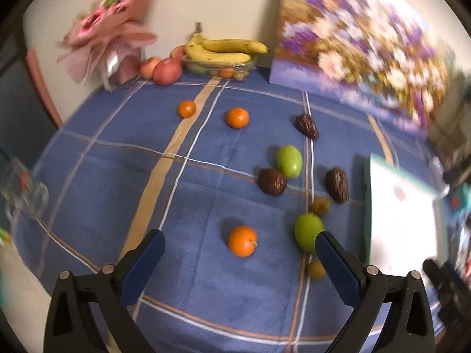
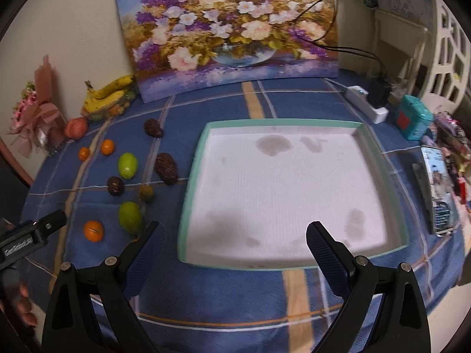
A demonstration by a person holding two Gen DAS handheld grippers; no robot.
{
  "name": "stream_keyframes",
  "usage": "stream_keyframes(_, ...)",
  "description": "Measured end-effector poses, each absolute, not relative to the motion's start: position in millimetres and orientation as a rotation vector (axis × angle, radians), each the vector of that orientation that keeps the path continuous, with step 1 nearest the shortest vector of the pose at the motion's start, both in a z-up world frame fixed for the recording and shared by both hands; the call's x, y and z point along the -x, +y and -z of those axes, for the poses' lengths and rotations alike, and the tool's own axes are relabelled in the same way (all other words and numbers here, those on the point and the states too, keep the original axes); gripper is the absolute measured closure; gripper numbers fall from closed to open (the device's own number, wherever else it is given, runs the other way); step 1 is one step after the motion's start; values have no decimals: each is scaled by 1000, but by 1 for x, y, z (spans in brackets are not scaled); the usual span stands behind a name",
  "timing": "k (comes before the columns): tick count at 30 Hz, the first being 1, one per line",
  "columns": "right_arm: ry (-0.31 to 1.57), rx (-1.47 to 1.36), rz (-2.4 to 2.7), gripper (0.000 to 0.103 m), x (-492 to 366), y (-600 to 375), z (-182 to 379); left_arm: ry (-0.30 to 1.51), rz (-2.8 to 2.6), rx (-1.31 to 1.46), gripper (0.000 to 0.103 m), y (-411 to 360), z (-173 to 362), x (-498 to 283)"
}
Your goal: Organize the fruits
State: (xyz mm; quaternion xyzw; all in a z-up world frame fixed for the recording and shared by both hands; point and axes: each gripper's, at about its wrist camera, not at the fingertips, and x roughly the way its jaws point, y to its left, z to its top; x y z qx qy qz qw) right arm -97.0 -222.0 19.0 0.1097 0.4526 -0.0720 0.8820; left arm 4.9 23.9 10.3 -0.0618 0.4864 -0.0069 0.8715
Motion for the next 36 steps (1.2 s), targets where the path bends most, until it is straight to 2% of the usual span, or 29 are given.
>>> stream_keyframes(6,949,-307,-11,7,74,-204,-20,999,-49,221,0,46,-2,-16)
stream_keyframes(9,964,-304,-50,21,62,-191,-20,1046,-42,243,0,50,6,-24)
stream_keyframes(10,977,-300,-63,30,56,-186,-19,1066,-55,231,0,50,10,-26)
stream_keyframes(13,1035,-310,-107,36,42,-173,-11,1130,-50,244,1,50,23,-32)
stream_keyframes(14,1057,-311,-121,41,38,-169,-8,1145,-44,253,2,50,25,-33)
stream_keyframes(20,1187,-299,-176,56,21,-149,19,1240,-25,272,17,45,47,-46)
stream_keyframes(30,1330,-284,-221,66,15,-132,54,1375,17,349,39,41,80,-53)
stream_keyframes(34,1347,-270,-225,75,15,-126,60,1392,28,373,43,41,84,-51)
stream_keyframes(36,1351,-260,-221,78,14,-125,63,1391,31,377,57,42,84,-50)
